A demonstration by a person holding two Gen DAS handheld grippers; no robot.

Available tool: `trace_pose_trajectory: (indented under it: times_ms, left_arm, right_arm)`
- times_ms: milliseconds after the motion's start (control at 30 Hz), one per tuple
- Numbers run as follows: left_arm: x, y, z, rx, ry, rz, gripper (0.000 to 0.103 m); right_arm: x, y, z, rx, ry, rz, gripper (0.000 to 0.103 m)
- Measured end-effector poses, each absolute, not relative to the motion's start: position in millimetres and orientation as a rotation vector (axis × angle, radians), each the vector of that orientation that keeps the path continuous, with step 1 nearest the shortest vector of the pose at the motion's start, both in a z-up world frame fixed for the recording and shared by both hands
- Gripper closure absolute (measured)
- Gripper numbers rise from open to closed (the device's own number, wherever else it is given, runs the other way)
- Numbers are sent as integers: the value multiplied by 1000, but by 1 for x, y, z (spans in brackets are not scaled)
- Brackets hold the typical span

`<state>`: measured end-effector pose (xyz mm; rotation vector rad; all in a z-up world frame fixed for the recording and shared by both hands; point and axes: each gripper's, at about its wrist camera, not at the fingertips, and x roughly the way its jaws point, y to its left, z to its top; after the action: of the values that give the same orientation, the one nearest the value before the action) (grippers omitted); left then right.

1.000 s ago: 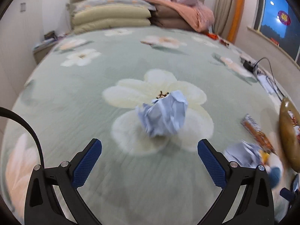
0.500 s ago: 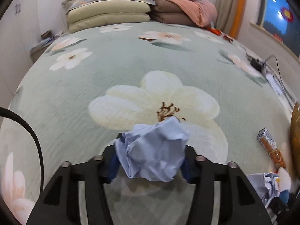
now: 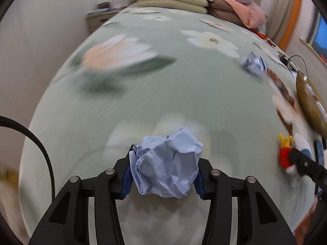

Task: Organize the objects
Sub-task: 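Grasp a paper ball with the left tool while the right grasps the white plush toy, then carry the paper ball and plush toy to the gold plate and open both tools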

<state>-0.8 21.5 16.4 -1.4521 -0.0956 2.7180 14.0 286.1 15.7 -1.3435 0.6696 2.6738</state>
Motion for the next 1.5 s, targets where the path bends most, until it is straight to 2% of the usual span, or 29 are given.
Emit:
trace_pose_trajectory:
  times_ms: [133, 400, 633, 767, 1067, 1133, 1167, 1200, 1500]
  left_arm:
    - [39, 18, 18, -1455, -60, 2740, 58]
    - [57, 15, 13, -1412, -76, 2769, 56]
    - [64, 14, 12, -1360, -71, 2786, 54]
    - [64, 15, 11, -1340, -81, 2790, 53]
    - [64, 20, 9, -1281, -31, 2828, 51]
    - [64, 20, 9, -1280, -27, 2831, 51]
    - [64, 20, 9, -1283, -22, 2830, 51]
    - [64, 20, 9, -1286, -20, 2828, 51]
    - [70, 37, 8, -1307, 84, 2932, 51]
  right_arm:
    - [51, 250, 17, -1383, 493, 2712, 36]
    - [69, 233, 10, -1520, 428, 2624, 35]
    - [82, 222, 9, -1513, 283, 2627, 35]
    - [85, 217, 6, -1515, 230, 2623, 29]
    - [86, 202, 2, -1443, 80, 2639, 28]
    - [87, 200, 3, -1433, 84, 2642, 32]
    - [88, 199, 6, -1426, 89, 2655, 40]
    - [88, 197, 9, -1416, 87, 2666, 42]
    - [82, 230, 12, -1278, 75, 2732, 44]
